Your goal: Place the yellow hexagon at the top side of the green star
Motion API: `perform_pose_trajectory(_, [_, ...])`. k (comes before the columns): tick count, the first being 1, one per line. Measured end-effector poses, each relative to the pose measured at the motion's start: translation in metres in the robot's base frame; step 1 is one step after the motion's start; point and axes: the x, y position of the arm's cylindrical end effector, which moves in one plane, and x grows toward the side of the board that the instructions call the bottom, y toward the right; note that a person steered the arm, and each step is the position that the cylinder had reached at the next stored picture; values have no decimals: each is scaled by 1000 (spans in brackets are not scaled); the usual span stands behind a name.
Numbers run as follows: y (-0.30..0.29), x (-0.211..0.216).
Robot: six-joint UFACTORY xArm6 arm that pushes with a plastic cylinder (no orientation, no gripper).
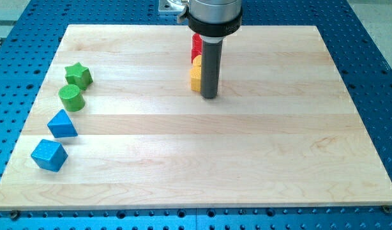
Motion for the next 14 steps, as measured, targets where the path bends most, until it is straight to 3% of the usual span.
perform_pose_trajectory(1, [53, 0])
perform_pose_trajectory(2, [17, -17])
perform_pose_trajectory(3, [-92, -22])
perform_pose_trajectory(4, [-101, -1])
perform_pose_trajectory(5, [-61, 2])
perform_pose_trajectory(6, [-145, -13])
perform_pose_trajectory(7, [-170, -48])
perform_pose_trajectory(8, [-149, -27])
perform_pose_trajectory(10, [-140, -81])
perform_pose_trajectory(11, [-188, -85])
perform_pose_trajectory(14, [-227, -85])
